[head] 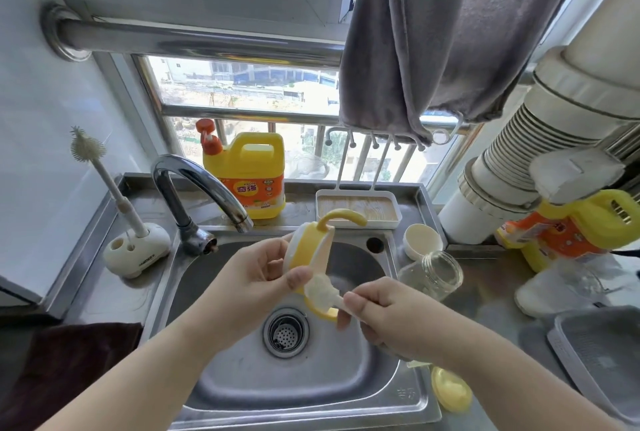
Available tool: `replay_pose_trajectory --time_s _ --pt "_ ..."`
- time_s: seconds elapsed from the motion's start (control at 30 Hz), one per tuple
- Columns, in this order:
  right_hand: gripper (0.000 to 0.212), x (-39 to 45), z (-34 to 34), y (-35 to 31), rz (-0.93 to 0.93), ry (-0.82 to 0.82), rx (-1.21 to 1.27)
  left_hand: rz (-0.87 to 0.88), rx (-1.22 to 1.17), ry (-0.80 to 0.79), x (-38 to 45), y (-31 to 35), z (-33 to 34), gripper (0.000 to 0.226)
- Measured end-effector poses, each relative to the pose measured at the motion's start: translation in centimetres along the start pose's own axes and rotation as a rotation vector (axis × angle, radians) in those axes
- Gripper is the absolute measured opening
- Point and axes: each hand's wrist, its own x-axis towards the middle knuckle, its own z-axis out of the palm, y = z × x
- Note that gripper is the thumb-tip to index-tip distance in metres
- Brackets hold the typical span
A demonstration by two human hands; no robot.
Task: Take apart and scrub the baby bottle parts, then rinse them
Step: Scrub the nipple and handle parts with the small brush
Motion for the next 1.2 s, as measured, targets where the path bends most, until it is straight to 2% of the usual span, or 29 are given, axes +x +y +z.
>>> replay_pose_trajectory --time_s 0.07,0.1,0.17,0.27,0.33,0.5,0.6,0.7,0.93,1.03,1.2 --pt "0.036 -0.5 -0.2 -0.4 0.079 -0.076 0.195 0.006 0.043 0.004 -0.1 -0.1 0.1 0.031" --pt "0.037 -0.6 -0.2 -0.6 0.093 -0.093 0.217 0.007 0.060 0.006 -0.1 -0.2 0.2 0.032" --pt "0.036 -0.6 -0.3 -0.5 0.062 -0.052 0.069 -0.007 0.090 0.006 -0.2 -0.3 0.3 0.041" --pt "0.030 -0.8 -1.6 0.5 0.014 0.076 -0.279 -0.043 0.094 0.033 -0.4 -0.5 0.1 0.039" --pt "0.029 -1.6 -3.1 1.3 0.024 0.147 -0.327 -0.063 0.100 0.052 -0.4 -0.7 -0.4 0.037" --pt "0.015 -2.6 -4.7 0.4 -0.110 0.452 -0.135 -0.081 0.080 0.039 -0.6 -1.0 -0.4 0.039" --pt "0.025 -1.6 -4.4 -0.4 -0.104 0.508 -0.165 -0.089 0.079 0.026 -0.5 -0.9 0.2 0.031" --pt "0.026 -1.0 -4.4 -0.9 -0.108 0.572 -0.006 -0.112 0.114 0.018 -0.6 -1.0 0.1 0.030" --pt "0.027 0.5 -2.7 -1.9 -0.161 0.359 0.005 -0.207 0.142 -0.022 -1.0 -1.2 1.0 0.023" --pt "0.027 0.8 -2.2 -2.0 -0.212 0.291 0.078 -0.276 0.162 -0.018 -0.4 -0.5 0.9 0.038" --pt "0.029 0.9 -0.9 -2.9 -0.330 0.222 0.120 -0.246 0.231 0.139 0.9 0.6 1.0 0.032"
